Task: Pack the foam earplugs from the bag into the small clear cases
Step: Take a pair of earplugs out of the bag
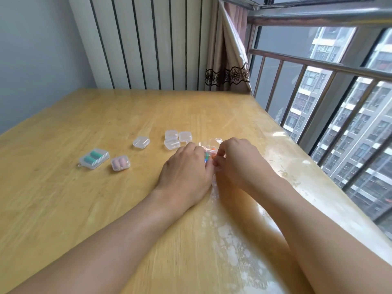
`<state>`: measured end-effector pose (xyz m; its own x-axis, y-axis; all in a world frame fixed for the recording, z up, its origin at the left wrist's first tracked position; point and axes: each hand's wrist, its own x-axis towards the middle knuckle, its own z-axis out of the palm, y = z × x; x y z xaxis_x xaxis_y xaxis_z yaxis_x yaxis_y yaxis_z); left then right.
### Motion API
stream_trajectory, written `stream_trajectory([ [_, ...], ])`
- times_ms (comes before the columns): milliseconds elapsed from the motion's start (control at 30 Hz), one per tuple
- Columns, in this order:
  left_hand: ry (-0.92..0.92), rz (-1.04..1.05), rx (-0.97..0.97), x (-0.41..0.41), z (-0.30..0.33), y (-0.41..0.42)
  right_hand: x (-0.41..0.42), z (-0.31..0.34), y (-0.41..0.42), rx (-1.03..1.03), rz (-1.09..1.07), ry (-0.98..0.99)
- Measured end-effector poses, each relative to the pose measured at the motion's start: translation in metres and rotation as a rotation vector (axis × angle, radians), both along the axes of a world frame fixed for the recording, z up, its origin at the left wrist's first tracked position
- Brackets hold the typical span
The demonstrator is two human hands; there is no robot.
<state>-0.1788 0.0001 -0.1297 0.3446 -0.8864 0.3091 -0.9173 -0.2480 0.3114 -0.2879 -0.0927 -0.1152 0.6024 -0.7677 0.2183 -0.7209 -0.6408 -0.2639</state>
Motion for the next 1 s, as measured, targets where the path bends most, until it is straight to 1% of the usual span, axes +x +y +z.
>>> stream_trajectory([
  [67, -0.022, 0.024, 0.02, 0.002, 0.001, 0.0, 0.003, 0.0, -0.001, -0.025, -0.026, 0.002],
  [200, -0.079, 0.003, 0.04, 0.005, 0.0, 0.001, 0.003, 0.001, -0.001, -0.038, -0.063, 0.016],
  [433, -0.019, -0.071, 0.013, 0.012, -0.001, 0.0, 0.003, 0.004, 0.002, 0.067, -0.086, 0.015],
  [500, -0.024, -0.076, 0.012, 0.013, -0.002, 0.0, 0.001, 0.005, 0.0, 0.101, -0.077, -0.062],
  [600, -0.016, -0.088, -0.003, 0.014, -0.004, -0.001, -0.002, 0.006, -0.004, 0.142, -0.062, -0.246],
  [667, -0.009, -0.092, -0.015, 0.014, -0.005, -0.001, -0.001, 0.006, -0.004, 0.172, -0.029, -0.285],
  [833, 0.054, -0.122, -0.009, 0.016, -0.003, 0.0, 0.002, -0.002, -0.003, 0.145, 0.018, -0.206],
  [1000, 0.053, -0.134, -0.002, 0.016, -0.004, -0.001, 0.004, -0.007, -0.007, 0.1, 0.043, -0.165],
])
